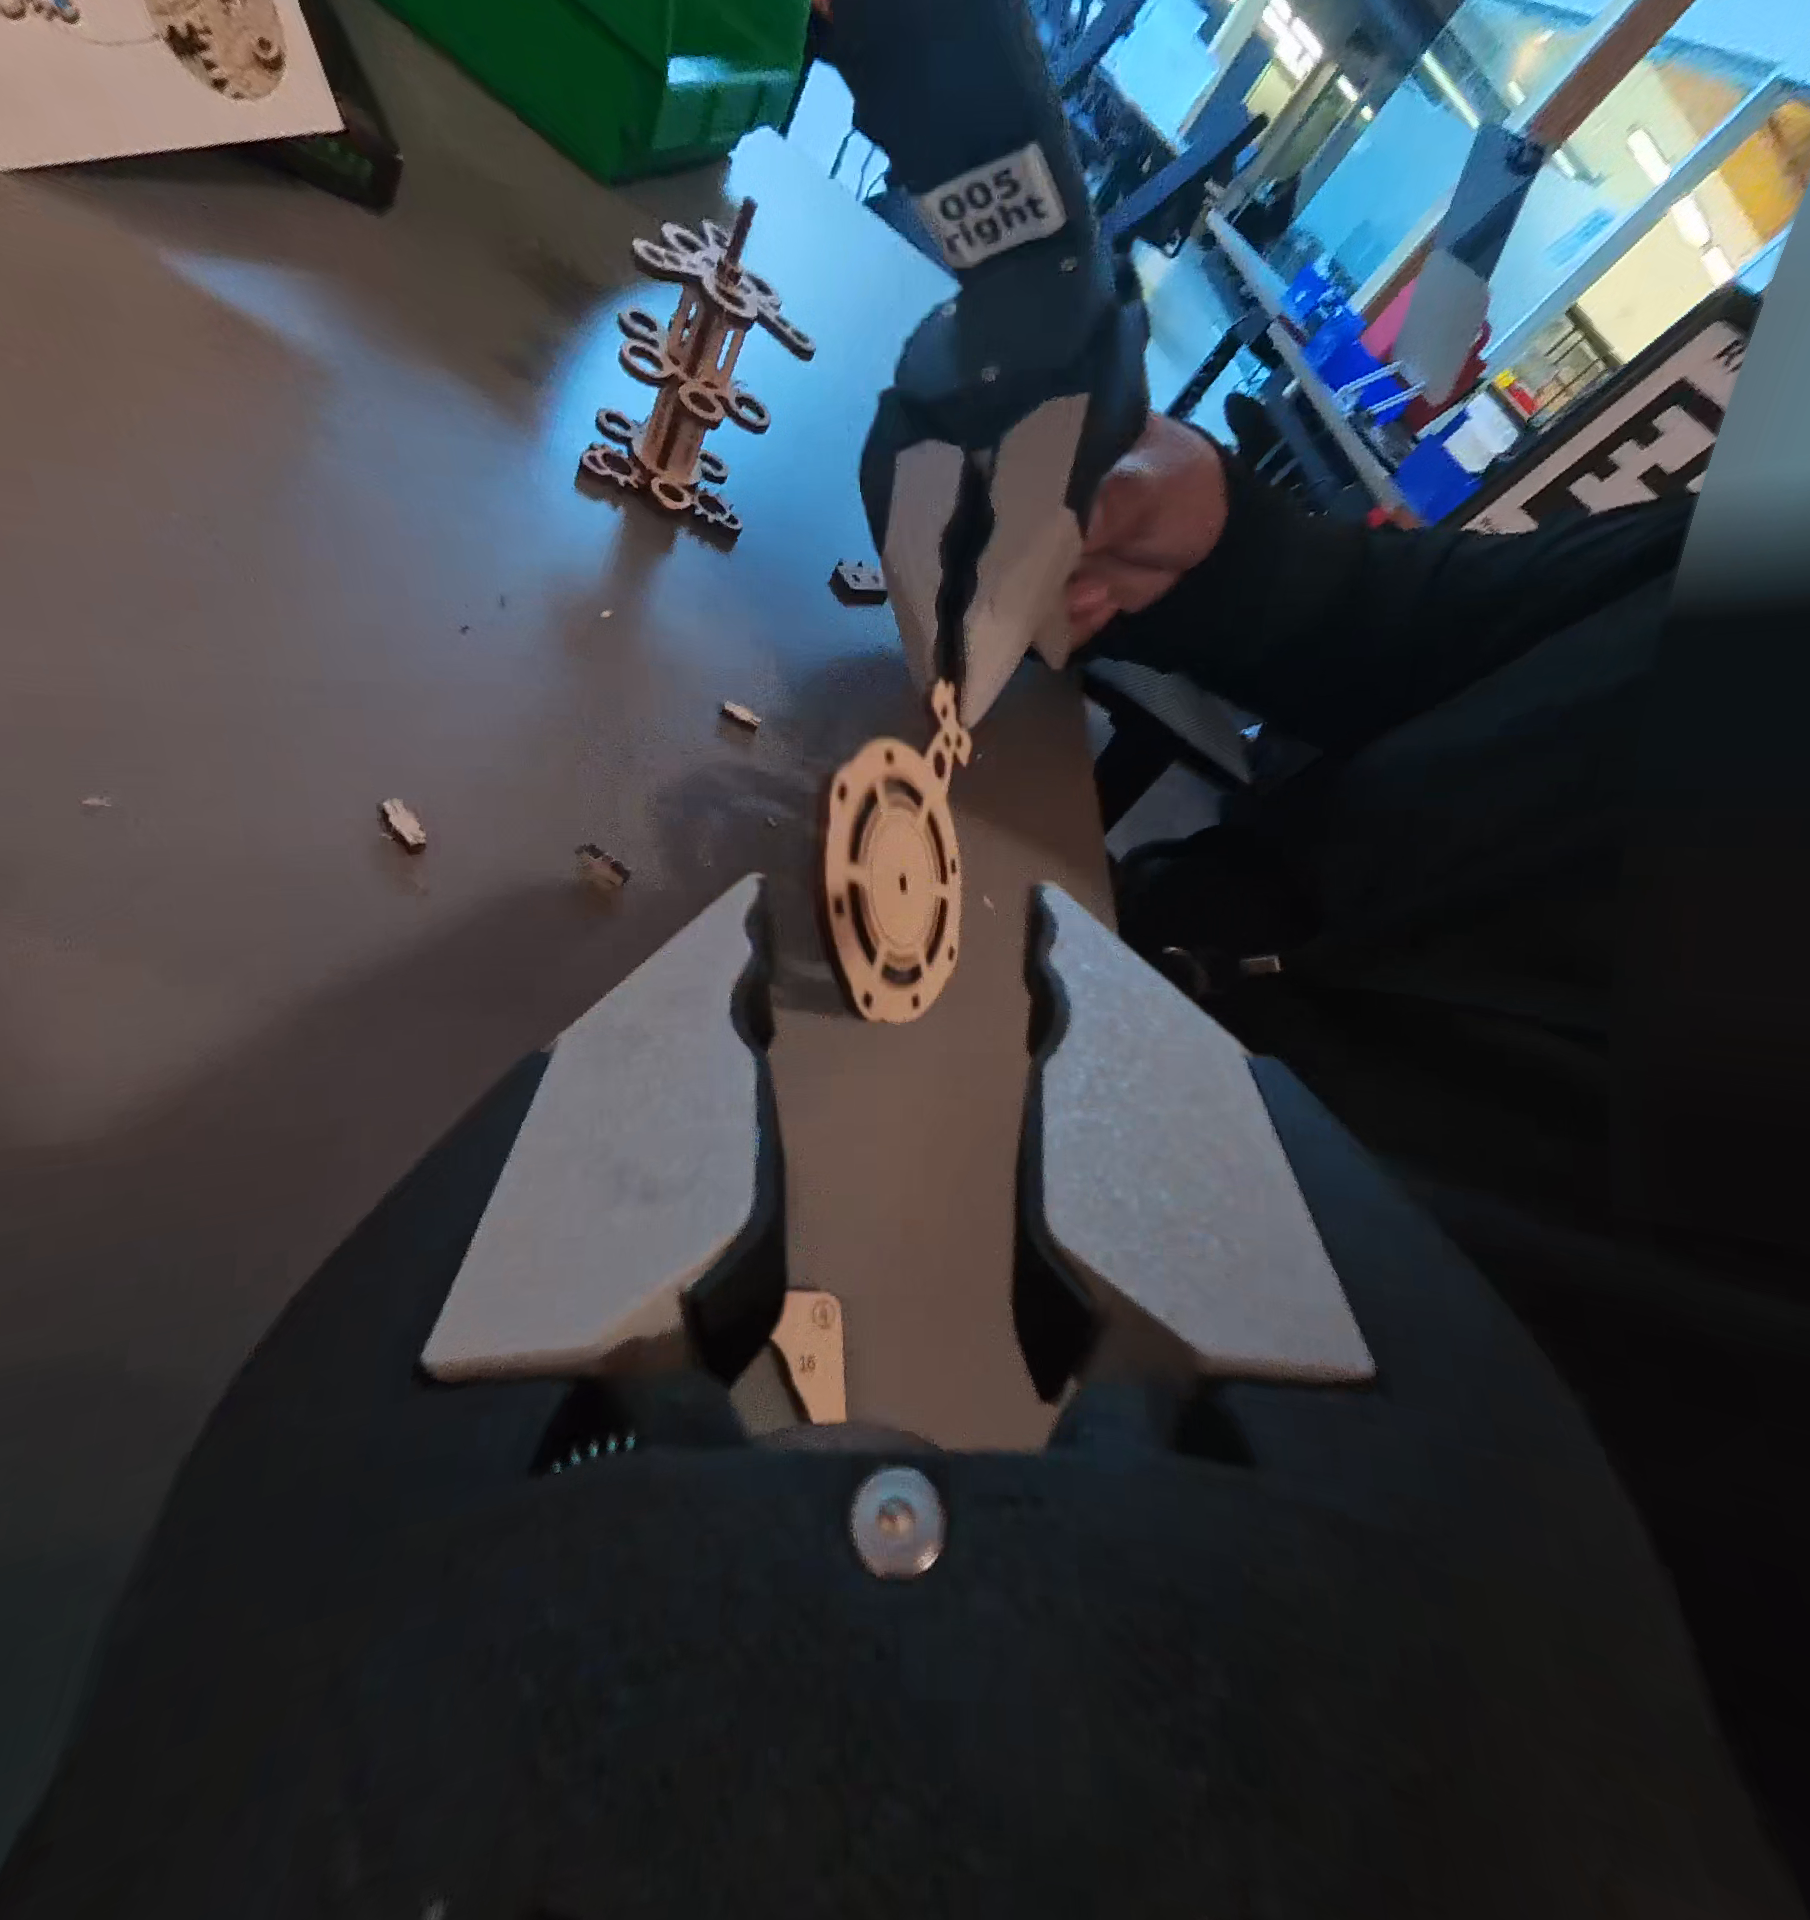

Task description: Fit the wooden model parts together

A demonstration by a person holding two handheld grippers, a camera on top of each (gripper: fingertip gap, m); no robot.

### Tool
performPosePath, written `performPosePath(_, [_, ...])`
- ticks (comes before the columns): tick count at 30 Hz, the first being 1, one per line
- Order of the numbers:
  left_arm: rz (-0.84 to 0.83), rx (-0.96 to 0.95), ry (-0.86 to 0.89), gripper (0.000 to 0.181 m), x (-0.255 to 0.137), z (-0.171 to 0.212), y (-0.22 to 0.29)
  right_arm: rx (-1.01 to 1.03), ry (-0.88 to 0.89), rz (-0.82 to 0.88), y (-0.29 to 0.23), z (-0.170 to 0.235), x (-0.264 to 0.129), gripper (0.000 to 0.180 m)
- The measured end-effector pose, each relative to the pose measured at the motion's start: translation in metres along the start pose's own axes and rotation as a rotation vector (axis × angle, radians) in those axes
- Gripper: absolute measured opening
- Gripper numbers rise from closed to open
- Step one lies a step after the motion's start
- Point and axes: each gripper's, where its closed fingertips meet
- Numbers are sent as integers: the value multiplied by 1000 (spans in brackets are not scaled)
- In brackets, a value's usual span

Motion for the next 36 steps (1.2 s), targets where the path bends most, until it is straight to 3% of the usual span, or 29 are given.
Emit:
performPosePath(11, [-90,121,-192,35,25,26,-3,-50,-99,274,15,32,19,10])
performPosePath(16, [-130,154,-189,31,20,25,-5,-174,-71,409,18,16,-5,21])
performPosePath(22, [-143,233,-224,29,24,29,1,-297,-23,647,39,-8,-42,20])
performPosePath(36, [-143,264,-308,27,35,41,1,-408,-149,685,59,-11,-15,24])
Point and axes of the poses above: each gripper's, where its closed fingertips meet, x out along the fingers, z out of its underside, y = z × x across the jaws, and after that the axes turned 13 degrees about -y, right-handed
